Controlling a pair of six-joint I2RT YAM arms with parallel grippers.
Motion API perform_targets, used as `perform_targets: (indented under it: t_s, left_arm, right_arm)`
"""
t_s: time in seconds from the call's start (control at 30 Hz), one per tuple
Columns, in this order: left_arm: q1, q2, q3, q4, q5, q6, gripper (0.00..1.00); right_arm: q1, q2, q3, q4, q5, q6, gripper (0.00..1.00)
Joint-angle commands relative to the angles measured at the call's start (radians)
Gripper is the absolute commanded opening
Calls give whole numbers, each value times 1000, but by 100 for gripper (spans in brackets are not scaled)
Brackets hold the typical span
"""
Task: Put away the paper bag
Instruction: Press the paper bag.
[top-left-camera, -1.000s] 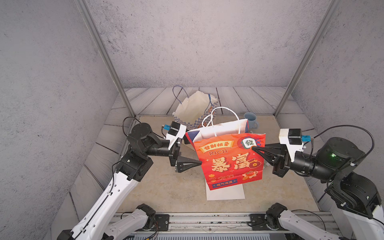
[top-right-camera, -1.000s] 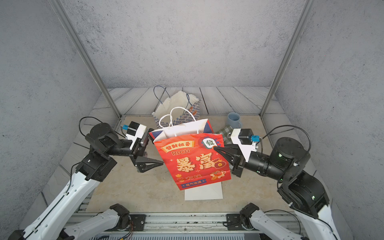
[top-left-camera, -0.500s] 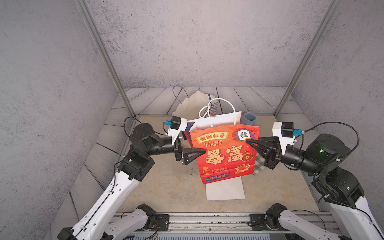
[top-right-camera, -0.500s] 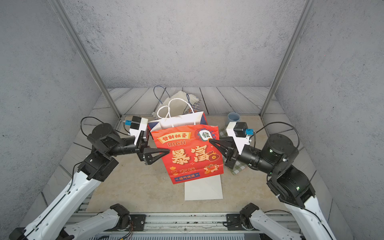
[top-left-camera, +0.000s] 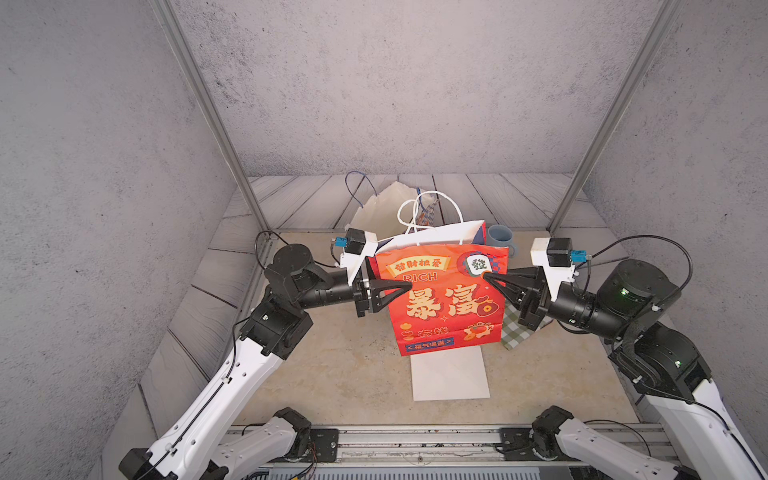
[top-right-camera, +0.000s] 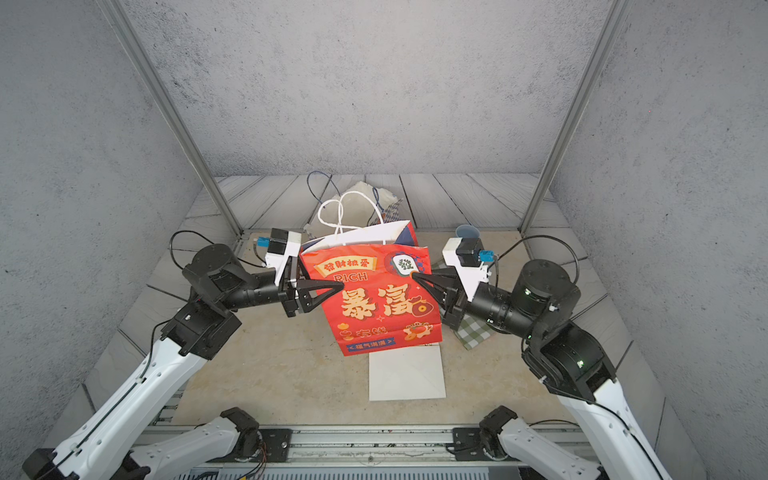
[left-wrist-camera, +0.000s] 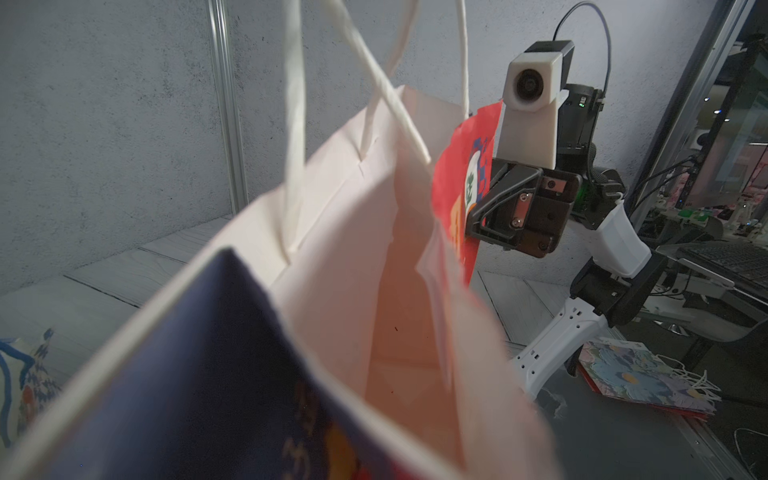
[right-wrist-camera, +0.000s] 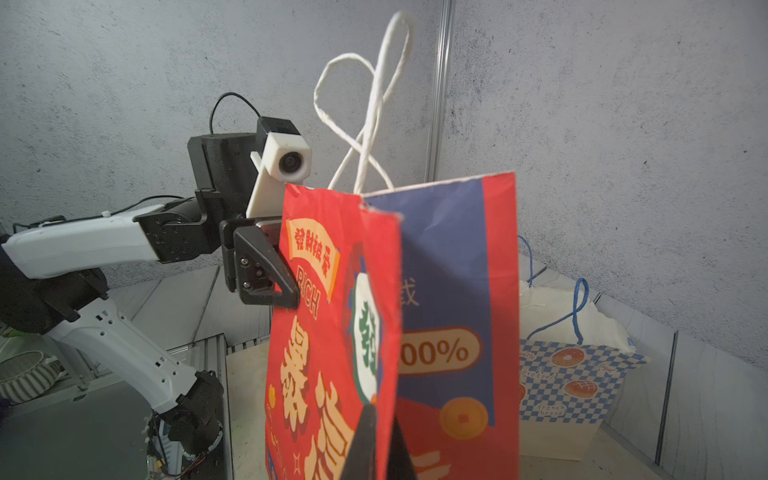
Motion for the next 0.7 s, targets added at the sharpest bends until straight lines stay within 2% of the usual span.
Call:
perform_targets:
  t_s: [0.0,0.1,0.47,0.57,0.67]
  left_arm:
    - [-5,-3,26,2,6,3,49]
    - [-5,0,31,8,20,-13,53]
    - [-6,14,50,13,53,-43,51]
    - [-6,18,55,9,56,-43,49]
    - [-6,15,55,6,55,-38,41]
  right_arm:
    - [3,-6,-8,15,11,-13,6]
    - [4,0,-7,10,-11,-35,6]
    - [3,44,28,-16,-36,-72,9]
    - [5,50,22,1,-35,-61,9]
    - [5,48,18,10,-24,-57,9]
